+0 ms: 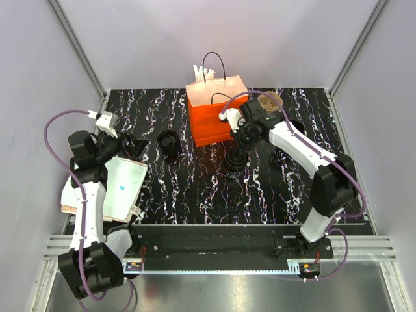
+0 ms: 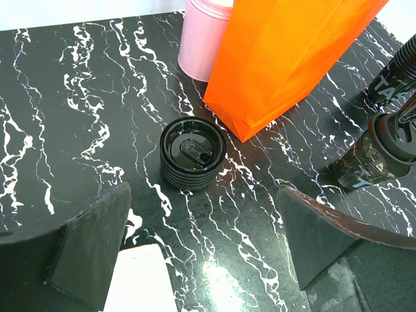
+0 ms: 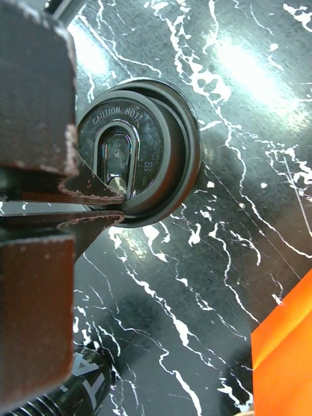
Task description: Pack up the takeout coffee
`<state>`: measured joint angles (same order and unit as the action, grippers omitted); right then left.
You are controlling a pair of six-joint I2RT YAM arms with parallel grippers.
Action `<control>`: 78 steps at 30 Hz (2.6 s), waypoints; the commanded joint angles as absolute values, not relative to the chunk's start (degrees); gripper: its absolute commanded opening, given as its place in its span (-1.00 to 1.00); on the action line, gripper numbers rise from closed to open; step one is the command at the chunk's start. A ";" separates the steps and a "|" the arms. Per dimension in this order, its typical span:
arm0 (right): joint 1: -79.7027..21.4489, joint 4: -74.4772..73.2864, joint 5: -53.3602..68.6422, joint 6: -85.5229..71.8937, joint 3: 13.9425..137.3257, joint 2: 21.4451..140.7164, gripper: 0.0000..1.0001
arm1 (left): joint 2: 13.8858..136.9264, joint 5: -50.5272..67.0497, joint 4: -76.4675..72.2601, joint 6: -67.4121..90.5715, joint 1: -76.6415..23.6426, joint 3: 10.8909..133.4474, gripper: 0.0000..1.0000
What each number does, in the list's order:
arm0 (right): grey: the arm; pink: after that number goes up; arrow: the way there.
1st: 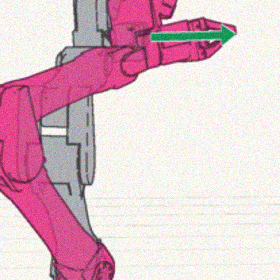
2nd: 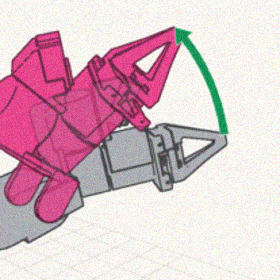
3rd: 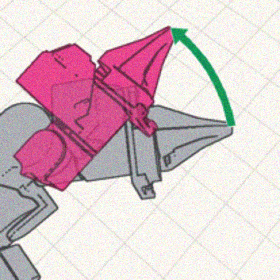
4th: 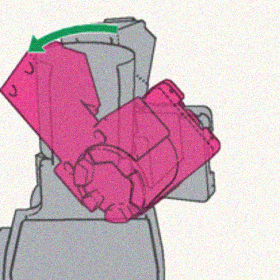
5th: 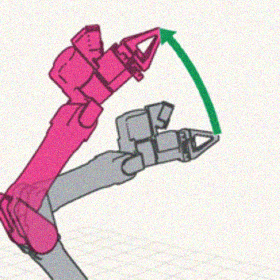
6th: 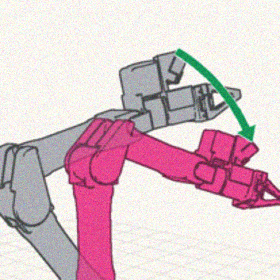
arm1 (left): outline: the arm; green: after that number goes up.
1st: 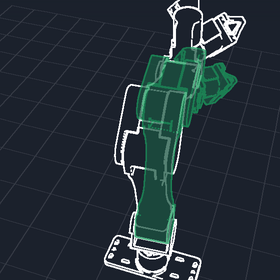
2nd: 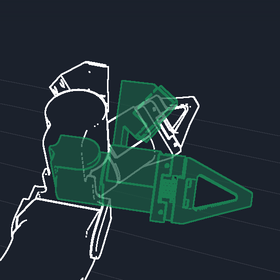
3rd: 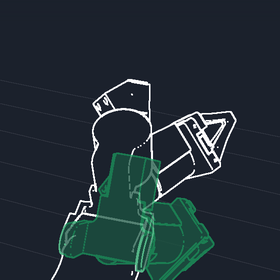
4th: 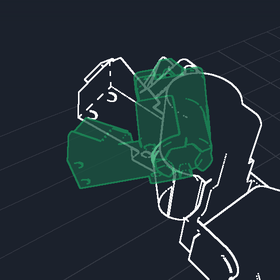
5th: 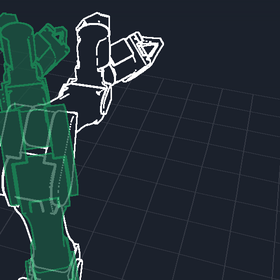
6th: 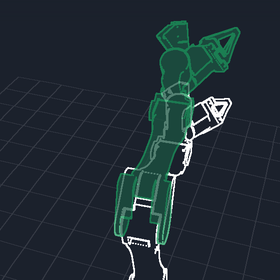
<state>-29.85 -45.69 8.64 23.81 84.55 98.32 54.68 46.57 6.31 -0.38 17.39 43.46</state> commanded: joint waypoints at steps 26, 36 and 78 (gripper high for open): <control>-30.06 -42.62 12.13 22.32 83.32 97.03 -0.98 | 54.05 48.25 3.08 -0.97 17.84 42.89 0.98; -30.06 -44.91 13.71 21.71 83.94 95.45 -0.96 | 54.05 48.43 3.08 -0.88 17.84 42.89 0.98; -31.38 -41.57 8.79 20.39 82.53 100.19 -0.64 | 54.32 48.78 2.72 -0.79 17.84 42.89 0.98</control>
<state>-30.50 -43.07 9.65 20.64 82.46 99.63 54.70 46.78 6.28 -0.40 17.54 43.44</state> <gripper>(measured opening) 0.118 0.987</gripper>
